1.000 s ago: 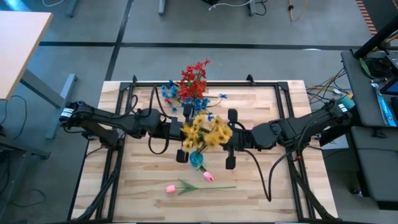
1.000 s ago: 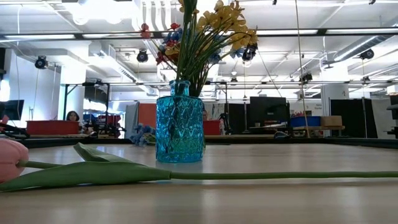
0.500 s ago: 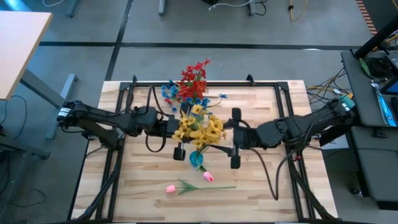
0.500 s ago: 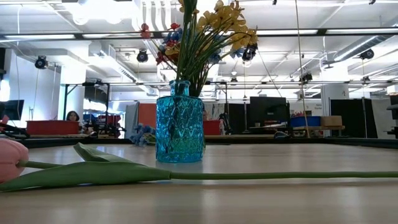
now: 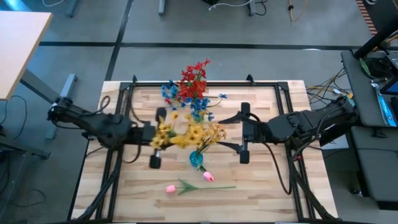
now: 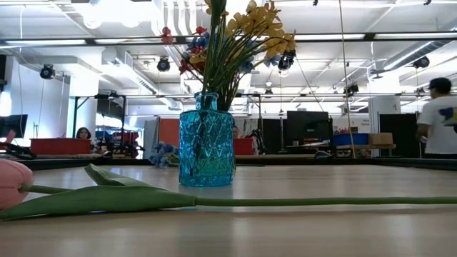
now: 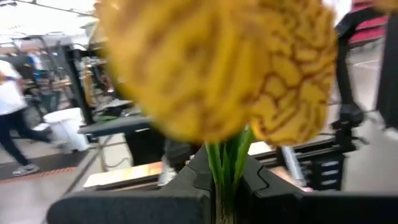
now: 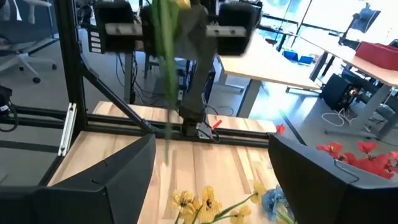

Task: Sort flowers into vase by color
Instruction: Put the yellow flowers into the blue vase

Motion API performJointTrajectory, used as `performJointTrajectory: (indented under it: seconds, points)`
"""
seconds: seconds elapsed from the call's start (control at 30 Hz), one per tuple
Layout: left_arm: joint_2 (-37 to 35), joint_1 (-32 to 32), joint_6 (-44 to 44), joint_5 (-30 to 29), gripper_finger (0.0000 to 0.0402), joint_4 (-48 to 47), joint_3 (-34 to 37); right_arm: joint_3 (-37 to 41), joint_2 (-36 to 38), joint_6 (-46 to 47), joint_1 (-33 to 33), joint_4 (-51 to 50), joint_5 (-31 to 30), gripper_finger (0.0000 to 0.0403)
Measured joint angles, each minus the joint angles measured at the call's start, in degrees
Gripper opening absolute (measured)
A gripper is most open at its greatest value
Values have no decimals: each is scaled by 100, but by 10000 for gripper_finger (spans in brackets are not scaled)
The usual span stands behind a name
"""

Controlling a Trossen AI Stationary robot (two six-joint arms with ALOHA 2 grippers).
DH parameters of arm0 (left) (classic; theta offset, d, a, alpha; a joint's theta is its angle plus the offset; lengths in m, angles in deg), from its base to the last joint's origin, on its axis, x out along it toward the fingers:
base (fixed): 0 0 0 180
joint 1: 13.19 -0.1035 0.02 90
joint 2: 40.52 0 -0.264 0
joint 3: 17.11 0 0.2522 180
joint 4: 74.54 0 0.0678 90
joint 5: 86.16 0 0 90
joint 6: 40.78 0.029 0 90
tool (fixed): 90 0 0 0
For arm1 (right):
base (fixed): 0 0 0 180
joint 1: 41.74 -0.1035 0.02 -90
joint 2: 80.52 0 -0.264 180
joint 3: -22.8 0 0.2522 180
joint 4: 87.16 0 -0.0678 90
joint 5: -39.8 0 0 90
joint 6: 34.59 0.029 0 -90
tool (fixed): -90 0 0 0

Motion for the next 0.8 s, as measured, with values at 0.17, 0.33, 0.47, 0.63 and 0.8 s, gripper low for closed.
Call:
performJointTrajectory:
  seconds: [0.17, 0.33, 0.47, 0.63, 0.8]
  points:
    - [-270, 414, -311, -452, 0, 254, 622, 0, 9, 85, 0, -229, -2, 300]
    - [-531, 450, -335, -621, 0, 1776, 1717, 0, -9, 85, 0, -260, -4, 302]
    - [-611, 430, -310, -620, 0, 3045, 2686, 0, -15, 126, 0, -269, -7, 304]
    - [-581, 309, -73, -643, 0, 4594, 3573, 0, -17, 204, 0, -394, -7, 302]
    - [-280, 141, -77, -661, 0, 5148, 4051, 0, -17, 201, 0, -395, -11, 304]
